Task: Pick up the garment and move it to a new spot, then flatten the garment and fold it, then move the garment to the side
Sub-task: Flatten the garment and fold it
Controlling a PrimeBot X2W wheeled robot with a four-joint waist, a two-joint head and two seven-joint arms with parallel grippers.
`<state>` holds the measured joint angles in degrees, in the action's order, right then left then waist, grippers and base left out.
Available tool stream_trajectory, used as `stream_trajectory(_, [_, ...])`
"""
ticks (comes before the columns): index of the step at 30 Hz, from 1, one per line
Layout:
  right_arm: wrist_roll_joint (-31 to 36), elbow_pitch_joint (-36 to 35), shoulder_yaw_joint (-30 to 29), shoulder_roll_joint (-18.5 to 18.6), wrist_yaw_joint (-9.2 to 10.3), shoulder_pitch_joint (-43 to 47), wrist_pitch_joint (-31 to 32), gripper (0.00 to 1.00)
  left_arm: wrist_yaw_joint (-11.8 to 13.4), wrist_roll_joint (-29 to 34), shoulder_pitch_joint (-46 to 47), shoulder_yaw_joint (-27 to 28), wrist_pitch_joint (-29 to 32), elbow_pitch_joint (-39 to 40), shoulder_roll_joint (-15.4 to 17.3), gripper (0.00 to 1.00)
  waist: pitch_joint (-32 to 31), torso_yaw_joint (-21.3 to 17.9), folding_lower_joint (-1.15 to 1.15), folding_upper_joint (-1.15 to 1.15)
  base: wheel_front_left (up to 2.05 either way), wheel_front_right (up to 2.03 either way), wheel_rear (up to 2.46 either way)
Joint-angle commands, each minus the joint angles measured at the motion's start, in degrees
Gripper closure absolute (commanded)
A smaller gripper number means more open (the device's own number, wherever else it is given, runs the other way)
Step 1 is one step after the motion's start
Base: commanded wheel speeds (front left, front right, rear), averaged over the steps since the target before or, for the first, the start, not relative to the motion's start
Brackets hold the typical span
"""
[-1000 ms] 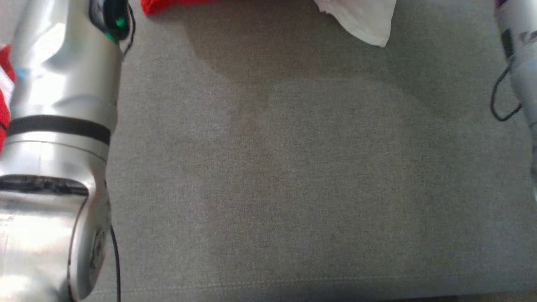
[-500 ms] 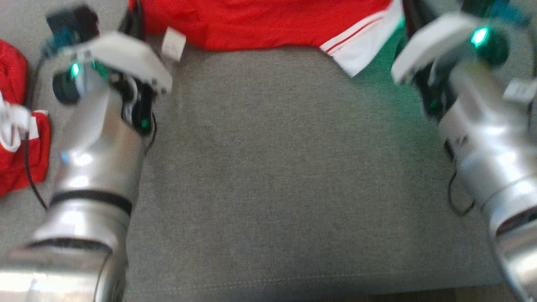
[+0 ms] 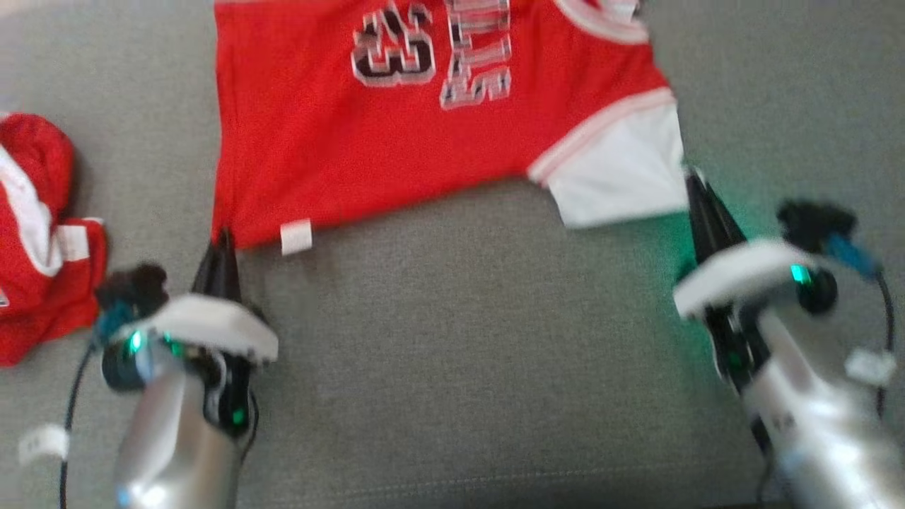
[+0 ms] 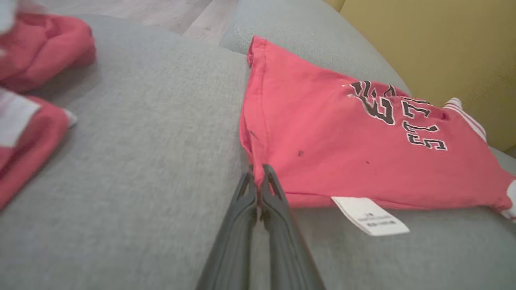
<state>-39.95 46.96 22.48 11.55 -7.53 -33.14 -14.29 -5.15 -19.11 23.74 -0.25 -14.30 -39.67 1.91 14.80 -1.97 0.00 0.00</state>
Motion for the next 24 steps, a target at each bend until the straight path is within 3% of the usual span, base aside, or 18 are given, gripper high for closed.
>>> stream_trajectory(1, [1.0,-2.9,-0.7,0.3,0.04,3.3,-0.7,1.0,-0.4,0.6,-0.7,1.5,-0.7,2.9,1.7,1.0,-1.7,1.2,0.0,0.0,0.0,0.0,0.0])
stream_trajectory(4, [2.7,-8.2,-6.3,0.4,0.04,11.8,-0.7,1.0,-0.8,1.2,-5.2,-0.2,-0.7,5.5,1.5,1.0,-3.8,2.6,0.0,0.0,0.0,0.0,0.0])
stream_trajectory(9, [6.8,-18.3,-12.9,-3.3,0.04,24.7,0.7,1.0,-0.4,1.2,-11.4,-0.8,0.2,10.2,2.0,1.0,-6.4,2.6,0.0,0.0,0.0,0.0,0.0])
stream_trajectory(16, [13.8,-36.6,-20.8,-7.7,0.04,39.9,11.7,1.0,2.4,1.0,-19.0,0.3,4.4,20.3,3.5,1.0,-8.4,1.4,0.0,0.0,0.0,0.0,0.0])
stream_trajectory(24, [13.9,-51.3,-24.1,-8.6,0.04,50.2,20.8,1.0,6.2,0.5,-27.3,1.1,10.5,31.9,3.5,1.0,-10.1,-0.1,0.0,0.0,0.0,0.0,0.0])
